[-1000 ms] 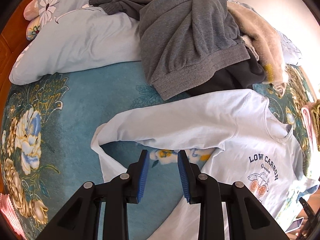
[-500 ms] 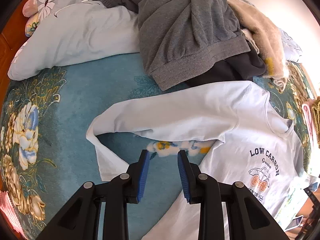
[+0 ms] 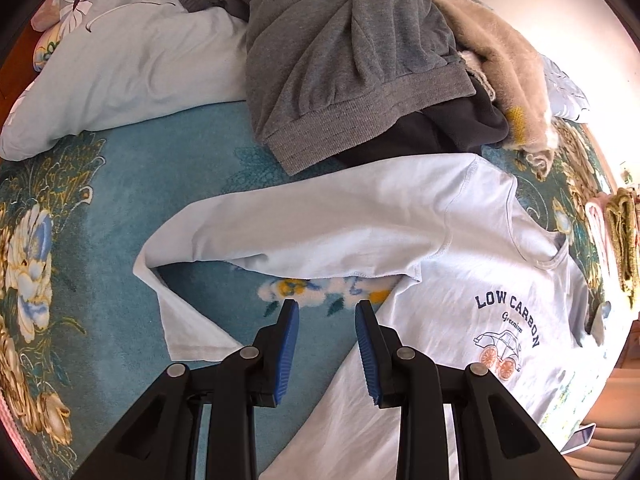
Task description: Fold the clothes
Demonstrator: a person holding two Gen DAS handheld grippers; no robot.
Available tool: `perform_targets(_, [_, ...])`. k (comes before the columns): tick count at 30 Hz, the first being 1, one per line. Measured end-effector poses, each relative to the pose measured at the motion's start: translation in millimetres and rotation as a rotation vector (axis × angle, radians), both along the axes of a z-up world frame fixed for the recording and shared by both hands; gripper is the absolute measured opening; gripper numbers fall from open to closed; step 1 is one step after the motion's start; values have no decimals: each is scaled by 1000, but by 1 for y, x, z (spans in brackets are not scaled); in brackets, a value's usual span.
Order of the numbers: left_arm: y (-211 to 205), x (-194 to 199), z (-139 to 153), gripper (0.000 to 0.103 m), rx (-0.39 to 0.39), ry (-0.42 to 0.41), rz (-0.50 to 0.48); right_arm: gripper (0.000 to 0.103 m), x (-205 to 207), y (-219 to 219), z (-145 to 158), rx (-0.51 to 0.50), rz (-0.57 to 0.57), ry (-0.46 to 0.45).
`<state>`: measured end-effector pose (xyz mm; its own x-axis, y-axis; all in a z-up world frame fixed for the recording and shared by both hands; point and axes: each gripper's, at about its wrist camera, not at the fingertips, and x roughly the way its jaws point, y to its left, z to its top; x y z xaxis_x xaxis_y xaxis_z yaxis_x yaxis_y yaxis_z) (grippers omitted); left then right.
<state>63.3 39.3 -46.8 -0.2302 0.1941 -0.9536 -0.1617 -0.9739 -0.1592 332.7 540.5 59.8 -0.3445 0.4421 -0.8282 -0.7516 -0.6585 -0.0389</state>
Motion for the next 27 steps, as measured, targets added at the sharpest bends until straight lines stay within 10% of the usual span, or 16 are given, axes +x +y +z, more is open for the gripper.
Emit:
perform_targets(11, [-6, -6, 8, 32, 47, 1, 14, 1, -23, -3, 93, 9, 28, 200])
perform_targets(20, [-7, 0, 2, 32, 16, -27, -2, 4, -56, -15, -29, -139, 113, -84])
perform_targets(24, [-5, 2, -2, 32, -25, -41, -3, 37, -59, -7, -79, -228, 114, -148])
perform_targets(27, [1, 3, -1, 32, -50, -43, -12, 37, -67, -6, -107, -241, 141, -220])
